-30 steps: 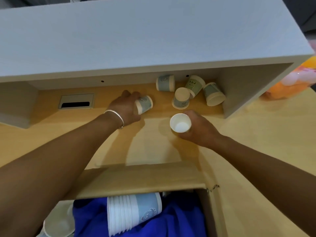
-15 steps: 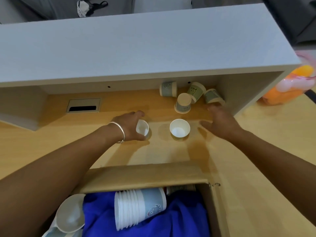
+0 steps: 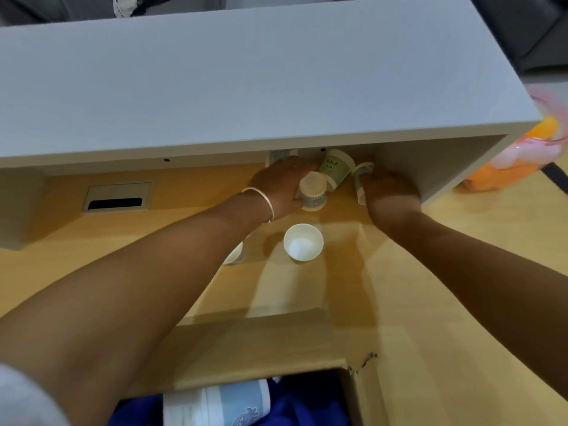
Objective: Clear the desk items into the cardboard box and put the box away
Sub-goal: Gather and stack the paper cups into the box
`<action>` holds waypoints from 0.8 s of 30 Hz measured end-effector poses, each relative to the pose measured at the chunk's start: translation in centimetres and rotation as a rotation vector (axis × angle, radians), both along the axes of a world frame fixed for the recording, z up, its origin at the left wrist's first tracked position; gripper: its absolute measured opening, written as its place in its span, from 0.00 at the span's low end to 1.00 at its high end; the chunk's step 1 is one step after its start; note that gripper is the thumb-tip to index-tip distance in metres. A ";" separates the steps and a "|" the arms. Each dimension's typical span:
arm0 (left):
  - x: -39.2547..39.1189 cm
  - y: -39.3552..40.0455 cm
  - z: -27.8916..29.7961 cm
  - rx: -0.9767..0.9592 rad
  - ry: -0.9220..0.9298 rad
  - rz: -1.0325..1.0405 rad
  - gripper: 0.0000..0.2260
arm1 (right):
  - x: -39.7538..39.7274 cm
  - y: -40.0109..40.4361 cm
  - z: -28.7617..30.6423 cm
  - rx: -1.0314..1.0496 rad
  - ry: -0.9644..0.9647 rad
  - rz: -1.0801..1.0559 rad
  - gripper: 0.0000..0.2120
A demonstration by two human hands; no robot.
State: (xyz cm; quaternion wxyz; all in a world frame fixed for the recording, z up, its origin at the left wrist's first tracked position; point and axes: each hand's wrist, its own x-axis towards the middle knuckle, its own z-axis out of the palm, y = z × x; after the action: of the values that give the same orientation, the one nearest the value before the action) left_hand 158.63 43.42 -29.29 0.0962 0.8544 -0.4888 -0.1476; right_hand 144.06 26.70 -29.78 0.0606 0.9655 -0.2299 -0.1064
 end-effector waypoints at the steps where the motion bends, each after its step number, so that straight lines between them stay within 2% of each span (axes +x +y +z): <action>1: -0.2 -0.6 -0.2 0.003 0.024 0.003 0.32 | -0.1 0.1 0.1 -0.010 0.002 0.016 0.19; 4: -0.7 -1.7 -0.6 -0.032 0.071 0.051 0.33 | -0.3 0.5 0.8 -0.045 0.004 0.082 0.17; 10: -1.4 -2.4 -1.0 0.046 -0.010 0.074 0.27 | -0.5 0.9 1.1 -0.034 -0.038 0.108 0.16; 15: -0.8 0.2 -0.3 0.034 0.194 0.210 0.24 | -0.9 1.5 0.1 0.030 -0.174 0.043 0.13; 19: 0.6 3.8 0.0 0.095 0.254 0.296 0.30 | -2.0 2.3 -0.3 0.132 -0.318 -0.005 0.10; 24: 1.3 6.0 0.1 0.352 0.113 0.196 0.41 | -2.6 2.5 -1.1 0.341 -0.256 -0.092 0.09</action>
State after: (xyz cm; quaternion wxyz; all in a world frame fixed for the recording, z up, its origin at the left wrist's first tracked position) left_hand 159.96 49.38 -29.21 -0.0133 0.8919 -0.3637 -0.2684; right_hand 141.47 29.23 -30.89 -0.1383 0.9558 -0.2583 -0.0228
